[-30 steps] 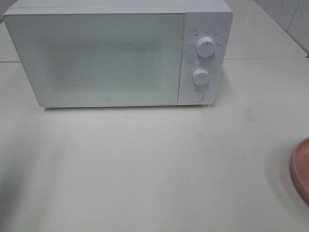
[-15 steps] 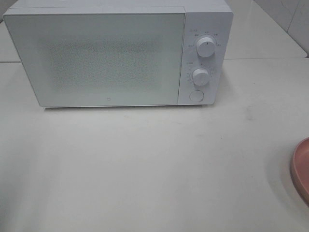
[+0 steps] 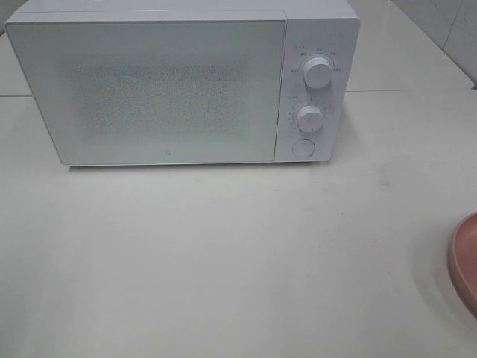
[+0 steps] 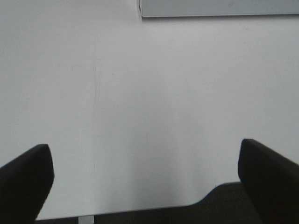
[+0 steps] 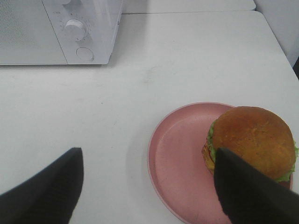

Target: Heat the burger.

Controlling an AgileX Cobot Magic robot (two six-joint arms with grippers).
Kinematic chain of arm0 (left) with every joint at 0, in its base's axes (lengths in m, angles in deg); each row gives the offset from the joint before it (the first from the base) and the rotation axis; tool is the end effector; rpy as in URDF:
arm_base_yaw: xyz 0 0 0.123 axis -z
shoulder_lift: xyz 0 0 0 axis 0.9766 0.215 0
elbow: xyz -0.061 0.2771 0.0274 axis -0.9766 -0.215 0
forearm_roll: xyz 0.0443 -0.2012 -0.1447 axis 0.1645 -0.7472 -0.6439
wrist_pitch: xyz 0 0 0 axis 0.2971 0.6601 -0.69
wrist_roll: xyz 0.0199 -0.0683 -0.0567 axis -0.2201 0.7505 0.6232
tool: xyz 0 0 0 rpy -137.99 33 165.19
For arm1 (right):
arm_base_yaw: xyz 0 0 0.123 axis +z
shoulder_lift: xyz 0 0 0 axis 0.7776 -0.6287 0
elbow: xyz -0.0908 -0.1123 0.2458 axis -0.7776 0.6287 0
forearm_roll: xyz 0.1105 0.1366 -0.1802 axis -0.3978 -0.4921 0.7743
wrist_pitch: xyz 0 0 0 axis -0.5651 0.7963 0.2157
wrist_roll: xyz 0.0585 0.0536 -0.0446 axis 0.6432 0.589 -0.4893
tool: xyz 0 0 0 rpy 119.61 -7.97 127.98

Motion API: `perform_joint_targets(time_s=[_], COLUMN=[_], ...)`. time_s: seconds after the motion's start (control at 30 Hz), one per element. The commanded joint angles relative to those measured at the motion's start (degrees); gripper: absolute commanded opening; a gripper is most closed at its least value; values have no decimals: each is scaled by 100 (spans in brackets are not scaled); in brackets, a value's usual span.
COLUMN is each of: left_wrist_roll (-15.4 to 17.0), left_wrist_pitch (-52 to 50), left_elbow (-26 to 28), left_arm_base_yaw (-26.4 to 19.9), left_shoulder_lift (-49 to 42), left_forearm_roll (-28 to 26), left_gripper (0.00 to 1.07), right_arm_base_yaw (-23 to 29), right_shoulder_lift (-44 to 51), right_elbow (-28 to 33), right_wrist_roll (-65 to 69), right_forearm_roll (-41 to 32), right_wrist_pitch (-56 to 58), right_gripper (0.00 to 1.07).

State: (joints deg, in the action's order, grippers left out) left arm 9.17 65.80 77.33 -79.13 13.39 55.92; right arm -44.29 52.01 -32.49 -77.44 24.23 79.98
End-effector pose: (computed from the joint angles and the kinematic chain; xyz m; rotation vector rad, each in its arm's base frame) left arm 0.0219 -0.0114 0.2809 0.0978 2.2320 -0.1042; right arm -0.0026 -0.0061 0.2814 0.0120 1.9852 0.0709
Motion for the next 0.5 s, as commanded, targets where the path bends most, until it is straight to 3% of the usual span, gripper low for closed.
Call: perform_joint_targets(time_s=[0.03, 0.3, 0.5], left_wrist_roll=[34, 34, 34], left_wrist_pitch=[-80, -80, -80], left_elbow=[-23, -23, -23], left_arm_base_yaw=[0, 0, 0], left_shoulder_lift=[-424, -1238, -1272], left_forearm_roll=[-29, -11, -17], left_gripper=[100, 100, 100], right_arm_base_yaw=[-46, -46, -46], right_shoulder_lift=[160, 160, 160], right_elbow=[6, 6, 6], right_wrist_roll=[-46, -46, -46], right_forearm_roll=[6, 6, 6], right_wrist_pitch=[-57, -57, -57], right_gripper=[75, 75, 75])
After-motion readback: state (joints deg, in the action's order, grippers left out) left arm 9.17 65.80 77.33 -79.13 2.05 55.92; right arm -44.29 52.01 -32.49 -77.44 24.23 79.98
